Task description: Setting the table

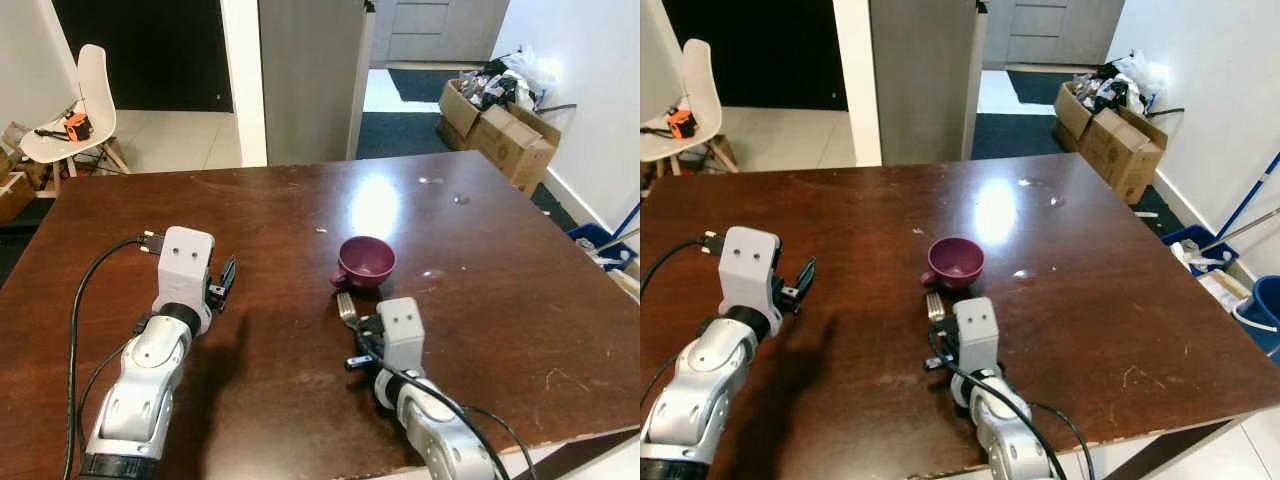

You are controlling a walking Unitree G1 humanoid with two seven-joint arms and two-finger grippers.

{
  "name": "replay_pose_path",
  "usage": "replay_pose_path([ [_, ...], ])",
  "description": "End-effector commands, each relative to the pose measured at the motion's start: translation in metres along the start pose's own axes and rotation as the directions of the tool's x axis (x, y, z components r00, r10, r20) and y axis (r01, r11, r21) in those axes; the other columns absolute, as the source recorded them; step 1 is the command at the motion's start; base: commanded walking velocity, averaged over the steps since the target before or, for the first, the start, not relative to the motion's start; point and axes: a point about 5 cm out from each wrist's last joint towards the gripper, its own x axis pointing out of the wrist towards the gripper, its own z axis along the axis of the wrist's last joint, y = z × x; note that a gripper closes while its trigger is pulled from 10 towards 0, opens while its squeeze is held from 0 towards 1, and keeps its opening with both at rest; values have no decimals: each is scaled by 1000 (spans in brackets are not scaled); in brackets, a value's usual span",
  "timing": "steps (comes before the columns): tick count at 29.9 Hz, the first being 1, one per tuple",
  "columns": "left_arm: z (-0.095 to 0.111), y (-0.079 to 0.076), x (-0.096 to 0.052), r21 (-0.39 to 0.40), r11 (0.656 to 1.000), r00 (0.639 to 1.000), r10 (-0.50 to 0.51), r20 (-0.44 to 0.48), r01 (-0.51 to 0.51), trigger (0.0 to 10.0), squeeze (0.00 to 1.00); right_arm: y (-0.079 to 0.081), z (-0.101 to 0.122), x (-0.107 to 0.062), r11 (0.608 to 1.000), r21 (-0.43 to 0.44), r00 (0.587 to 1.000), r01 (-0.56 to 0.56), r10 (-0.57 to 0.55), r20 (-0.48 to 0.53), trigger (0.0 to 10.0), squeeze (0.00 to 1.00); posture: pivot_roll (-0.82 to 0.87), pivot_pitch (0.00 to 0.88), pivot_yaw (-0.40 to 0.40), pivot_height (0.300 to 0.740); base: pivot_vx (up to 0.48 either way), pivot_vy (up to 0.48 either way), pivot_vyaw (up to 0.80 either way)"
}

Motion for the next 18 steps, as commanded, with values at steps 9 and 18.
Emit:
replay_pose_path([
  [9, 5, -13, 6, -44, 999, 1000, -18, 19, 18, 10000, 0, -7, 41, -10, 995, 60, 969, 82, -93, 230, 10000, 0, -43, 1, 53, 740, 0, 0, 0],
  [18, 4, -21, 9, -48, 998, 999, -51, 11, 52, 10000, 0, -8, 35, -19, 990, 94, 969, 102, -120, 214, 10000, 0, -57, 7, 66, 740, 0, 0, -510],
])
